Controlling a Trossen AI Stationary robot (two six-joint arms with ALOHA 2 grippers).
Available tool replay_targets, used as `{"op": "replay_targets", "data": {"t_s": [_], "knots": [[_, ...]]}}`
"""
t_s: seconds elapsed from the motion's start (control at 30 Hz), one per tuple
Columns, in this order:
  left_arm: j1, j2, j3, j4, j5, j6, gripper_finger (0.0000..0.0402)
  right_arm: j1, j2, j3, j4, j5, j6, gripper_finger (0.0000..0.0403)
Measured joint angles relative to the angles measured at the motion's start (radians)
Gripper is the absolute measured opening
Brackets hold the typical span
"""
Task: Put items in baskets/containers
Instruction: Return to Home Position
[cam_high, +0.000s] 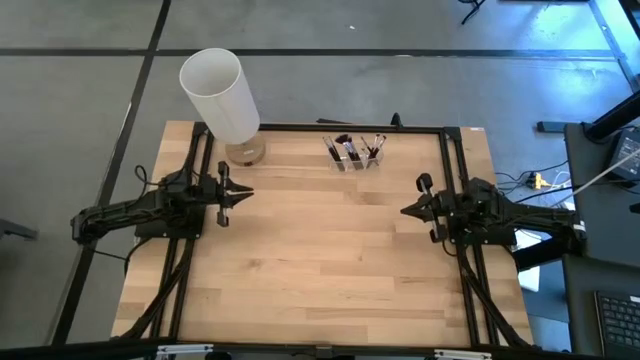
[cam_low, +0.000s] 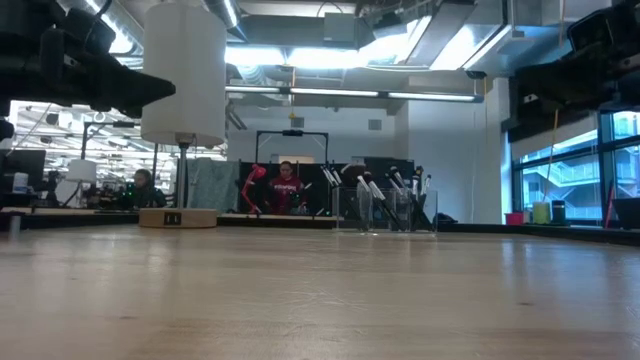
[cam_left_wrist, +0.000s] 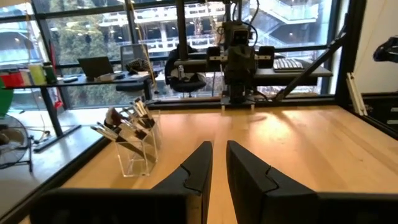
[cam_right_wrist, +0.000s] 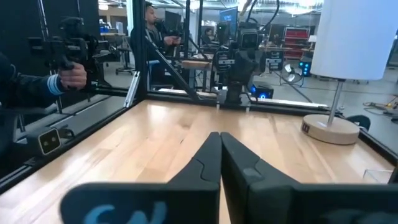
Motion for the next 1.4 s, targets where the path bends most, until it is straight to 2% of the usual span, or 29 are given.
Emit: {"op": "replay_targets", "data": {"t_s": [0.2, 0.4, 0.5, 1.4], "knots": [[0.000, -0.001, 0.000, -0.001, -0.005, 0.002, 0.0042, 0.000, 0.009, 0.000, -0.009, 0.019, -0.028, 0.0004], [0.000, 0.001, 0.000, -0.008, -0.045, -0.038, 0.0042, 0.000, 0.021, 0.000, -0.029, 0.262, -0.010, 0.0017], [0.000, 0.001, 0.000, -0.011, -0.073, -0.039, 0.0042, 0.000, 0.024, 0.000, -0.051, 0.332, 0.022, 0.0025], [0.000, 0.001, 0.000, -0.009, -0.080, -0.041, 0.0042, 0.000, 0.025, 0.000, -0.109, 0.342, 0.042, 0.0028]]}}
